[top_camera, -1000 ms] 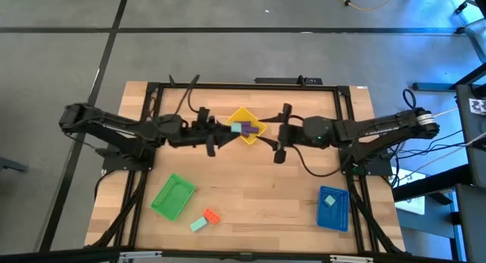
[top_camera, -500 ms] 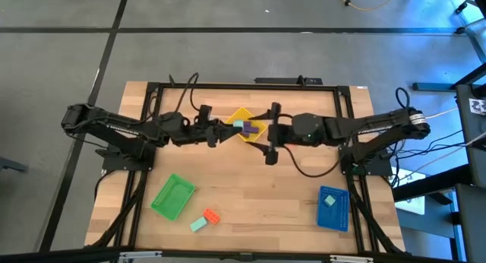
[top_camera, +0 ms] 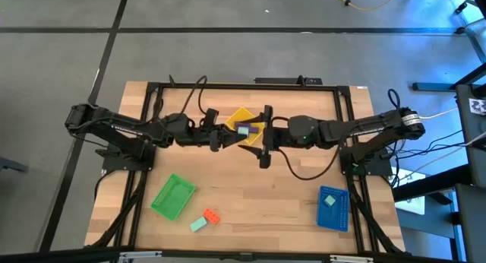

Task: Sort & place blocks by color
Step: Put the top light blue block into the blue bin

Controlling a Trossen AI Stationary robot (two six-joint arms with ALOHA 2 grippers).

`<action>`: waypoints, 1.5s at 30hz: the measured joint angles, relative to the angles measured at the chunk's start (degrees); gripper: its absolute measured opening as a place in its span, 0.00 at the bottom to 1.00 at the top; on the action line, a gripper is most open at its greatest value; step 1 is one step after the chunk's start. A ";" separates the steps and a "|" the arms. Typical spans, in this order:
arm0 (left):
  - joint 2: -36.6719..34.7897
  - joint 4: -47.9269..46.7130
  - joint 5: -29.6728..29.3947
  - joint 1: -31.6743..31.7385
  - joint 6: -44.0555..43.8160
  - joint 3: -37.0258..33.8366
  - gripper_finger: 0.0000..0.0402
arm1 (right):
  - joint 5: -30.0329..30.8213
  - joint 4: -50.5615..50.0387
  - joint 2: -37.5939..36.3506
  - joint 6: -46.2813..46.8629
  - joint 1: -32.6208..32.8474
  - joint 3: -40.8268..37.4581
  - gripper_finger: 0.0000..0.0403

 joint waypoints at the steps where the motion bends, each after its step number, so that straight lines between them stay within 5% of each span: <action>1: 0.06 0.06 0.02 0.00 0.01 0.12 0.31 | -0.01 0.08 0.09 -0.48 0.12 0.00 0.84; 21: 0.15 -0.84 0.86 0.15 0.56 -0.05 0.32 | 0.09 2.12 0.07 -1.56 0.35 0.00 0.45; 26: 0.15 -0.84 1.56 0.48 2.43 -0.05 0.39 | 0.18 1.98 0.07 -1.54 0.35 -0.02 0.34; 38: -1.57 -1.41 9.37 5.91 2.71 -0.13 0.48 | 4.95 0.48 -1.28 -1.79 1.22 -0.07 0.34; 45: -10.78 -15.32 9.10 10.29 11.96 -0.15 0.48 | 9.50 -10.67 -8.28 0.55 1.18 -0.09 0.34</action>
